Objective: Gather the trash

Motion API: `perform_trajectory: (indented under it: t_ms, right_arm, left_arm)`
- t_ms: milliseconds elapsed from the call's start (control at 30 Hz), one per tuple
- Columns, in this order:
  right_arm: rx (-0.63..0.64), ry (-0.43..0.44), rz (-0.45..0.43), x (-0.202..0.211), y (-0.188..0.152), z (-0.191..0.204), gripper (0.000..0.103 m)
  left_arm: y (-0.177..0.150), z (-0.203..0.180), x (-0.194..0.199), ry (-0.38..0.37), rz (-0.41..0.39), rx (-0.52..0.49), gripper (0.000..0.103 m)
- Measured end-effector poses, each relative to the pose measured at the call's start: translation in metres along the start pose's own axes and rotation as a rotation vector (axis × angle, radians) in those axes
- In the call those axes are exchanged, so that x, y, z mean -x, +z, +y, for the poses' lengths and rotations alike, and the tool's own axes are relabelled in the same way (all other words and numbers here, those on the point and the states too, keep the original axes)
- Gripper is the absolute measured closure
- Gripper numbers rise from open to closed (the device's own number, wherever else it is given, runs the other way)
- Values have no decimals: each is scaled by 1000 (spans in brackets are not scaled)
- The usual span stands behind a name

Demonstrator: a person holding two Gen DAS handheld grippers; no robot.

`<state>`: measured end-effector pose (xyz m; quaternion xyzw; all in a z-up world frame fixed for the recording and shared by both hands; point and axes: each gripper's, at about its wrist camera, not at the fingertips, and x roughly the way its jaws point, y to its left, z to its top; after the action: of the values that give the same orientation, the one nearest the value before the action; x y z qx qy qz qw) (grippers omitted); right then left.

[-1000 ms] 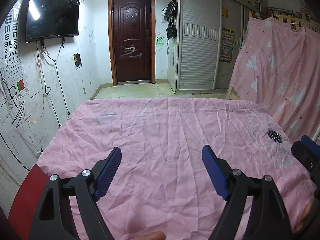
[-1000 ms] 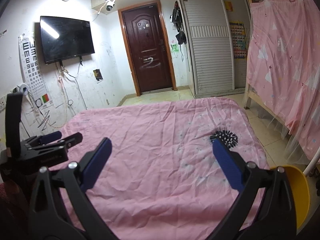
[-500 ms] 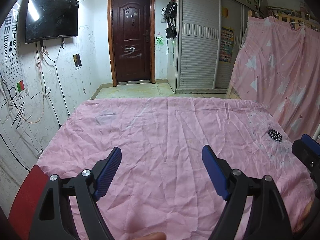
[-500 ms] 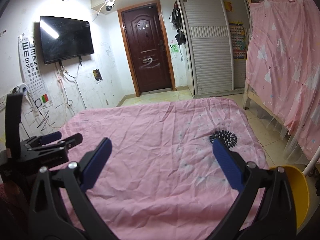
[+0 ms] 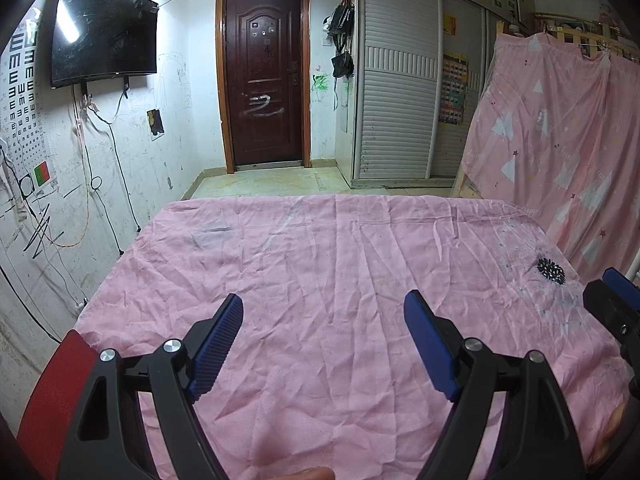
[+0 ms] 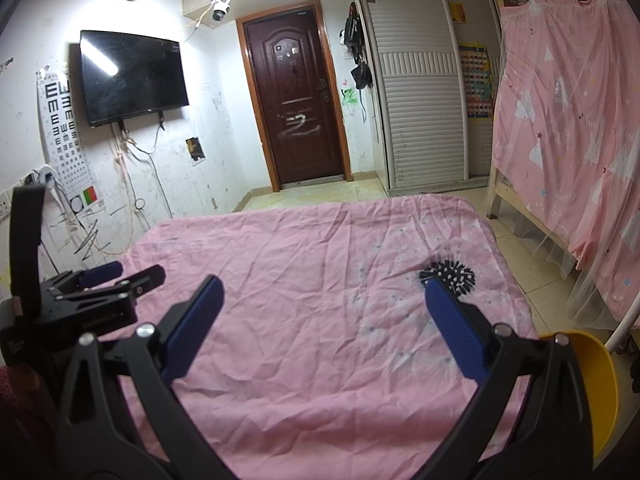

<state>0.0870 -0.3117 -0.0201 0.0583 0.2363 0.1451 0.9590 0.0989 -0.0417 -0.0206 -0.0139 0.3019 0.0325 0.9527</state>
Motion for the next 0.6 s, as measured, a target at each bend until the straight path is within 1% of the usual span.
perform_trajectory:
  t_ms: [600]
  right_arm:
    - [0,-1,0,0,1,1,6]
  left_arm:
    - [-1,-2,3,14,-19,-10,27]
